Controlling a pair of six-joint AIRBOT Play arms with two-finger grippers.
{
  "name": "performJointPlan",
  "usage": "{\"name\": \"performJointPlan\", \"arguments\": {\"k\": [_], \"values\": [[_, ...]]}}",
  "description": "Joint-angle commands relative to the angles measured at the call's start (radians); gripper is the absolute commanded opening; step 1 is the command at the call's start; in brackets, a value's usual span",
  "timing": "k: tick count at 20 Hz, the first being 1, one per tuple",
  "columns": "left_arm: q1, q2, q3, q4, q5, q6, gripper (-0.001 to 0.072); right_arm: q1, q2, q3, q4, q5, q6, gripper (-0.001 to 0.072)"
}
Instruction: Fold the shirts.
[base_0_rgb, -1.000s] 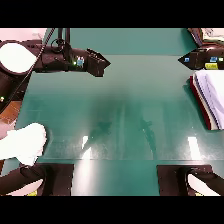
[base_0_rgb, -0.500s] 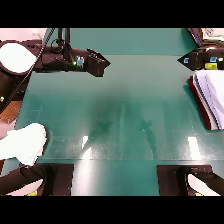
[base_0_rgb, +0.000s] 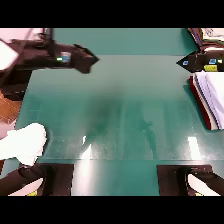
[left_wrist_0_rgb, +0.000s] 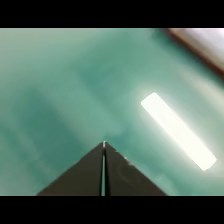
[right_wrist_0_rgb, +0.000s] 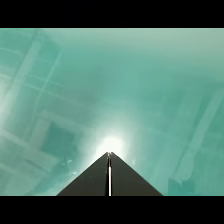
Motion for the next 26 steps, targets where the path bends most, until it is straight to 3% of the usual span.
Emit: {"name": "performJointPlan", "arguments": {"k": [1, 3, 4, 5, 6, 7, 12, 16, 17, 19, 24, 26], "values": [[0.142, 0.14, -0.046, 0.28, -0.339, -0.11, 0.0036, -0.001, 0.0, 0.0, 0.0, 0.026, 0.0, 0.0017], [0.224, 0.237, -0.146, 0.518, -0.482, -0.168, 0.0038, -0.001, 0.0, 0.0, 0.0, 0.024, 0.0, 0.0017], [0.257, 0.276, -0.209, 0.617, -0.536, -0.166, 0.008, -0.001, 0.0, -0.001, 0.0, 0.024, 0.0, 0.0017], [0.292, 0.313, -0.285, 0.686, -0.575, -0.171, 0.0402, -0.001, 0.0, -0.001, 0.0, 0.024, 0.0, 0.0017], [0.327, 0.342, -0.364, 0.702, -0.578, -0.188, 0.0679, -0.001, 0.0, 0.0, 0.0, 0.024, 0.0, 0.0017], [0.362, 0.367, -0.455, 0.7, -0.556, -0.202, 0.0648, -0.001, 0.0, 0.0, 0.0, 0.024, 0.0, 0.0017], [0.439, 0.38, -0.879, 0.69, -0.326, -0.213, 0.0647, -0.001, 0.0, 0.0, 0.0, 0.025, 0.0, 0.0017], [0.439, 0.38, -0.95, 0.686, -0.277, -0.298, 0.0644, -0.001, 0.0, 0.0, 0.0, 0.024, 0.0, 0.0017], [0.439, 0.38, -0.945, 0.685, -0.289, -0.321, 0.0592, -0.001, 0.0, 0.0, 0.0, 0.023, 0.0, 0.0017], [0.439, 0.38, -0.924, 0.681, -0.316, -0.333, 0.0043, -0.001, 0.0, 0.0, 0.0, 0.023, 0.0, 0.0017], [0.438, 0.38, -0.659, 0.659, -0.373, -0.33, 0.0034, -0.001, 0.029, 0.001, 0.002, -0.026, 0.0, 0.0017], [0.438, 0.38, -0.443, 0.55, -0.375, -0.291, 0.0034, -0.001, 0.071, 0.002, 0.006, -0.084, 0.001, 0.0017]]}}
